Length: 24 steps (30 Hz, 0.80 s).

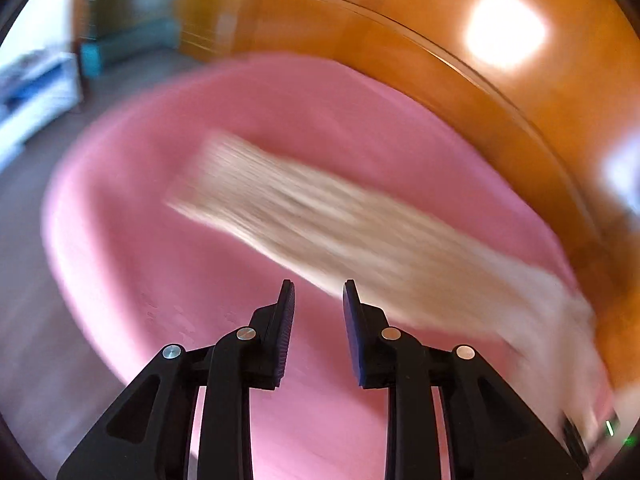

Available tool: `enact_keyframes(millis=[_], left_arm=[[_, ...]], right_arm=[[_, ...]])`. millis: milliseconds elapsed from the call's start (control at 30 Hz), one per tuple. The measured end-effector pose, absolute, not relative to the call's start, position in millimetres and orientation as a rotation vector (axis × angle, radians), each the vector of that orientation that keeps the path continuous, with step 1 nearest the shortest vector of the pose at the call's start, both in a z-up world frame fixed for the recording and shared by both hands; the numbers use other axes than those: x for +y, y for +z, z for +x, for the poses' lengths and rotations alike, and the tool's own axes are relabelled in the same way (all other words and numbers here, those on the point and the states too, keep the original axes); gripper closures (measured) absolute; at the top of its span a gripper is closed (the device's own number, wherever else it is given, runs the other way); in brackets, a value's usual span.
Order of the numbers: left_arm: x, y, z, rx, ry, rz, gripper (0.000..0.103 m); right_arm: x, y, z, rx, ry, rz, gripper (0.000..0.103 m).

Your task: Fold small clothes

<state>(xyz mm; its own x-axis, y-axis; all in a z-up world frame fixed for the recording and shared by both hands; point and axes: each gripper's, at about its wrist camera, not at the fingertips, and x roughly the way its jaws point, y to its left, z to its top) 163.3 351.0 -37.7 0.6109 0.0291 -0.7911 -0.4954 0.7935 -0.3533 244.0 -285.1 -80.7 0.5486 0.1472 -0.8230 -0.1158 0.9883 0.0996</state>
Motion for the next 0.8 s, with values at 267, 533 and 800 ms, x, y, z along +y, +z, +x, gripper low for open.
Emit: enact_keyframes(millis=[267, 533, 800], left_arm=[[263, -83, 218, 0.948, -0.02, -0.916, 0.044], [250, -97, 243, 0.886, 0.142, -0.93, 0.099], [238, -94, 242, 0.976, 0.228, -0.729, 0.098]], right_arm=[[-289, -80, 241, 0.971, 0.159, 0.048, 0.002], [-293, -80, 237, 0.965, 0.165, 0.064, 0.002], [-298, -80, 235, 0.96, 0.174, 0.08, 0.002]])
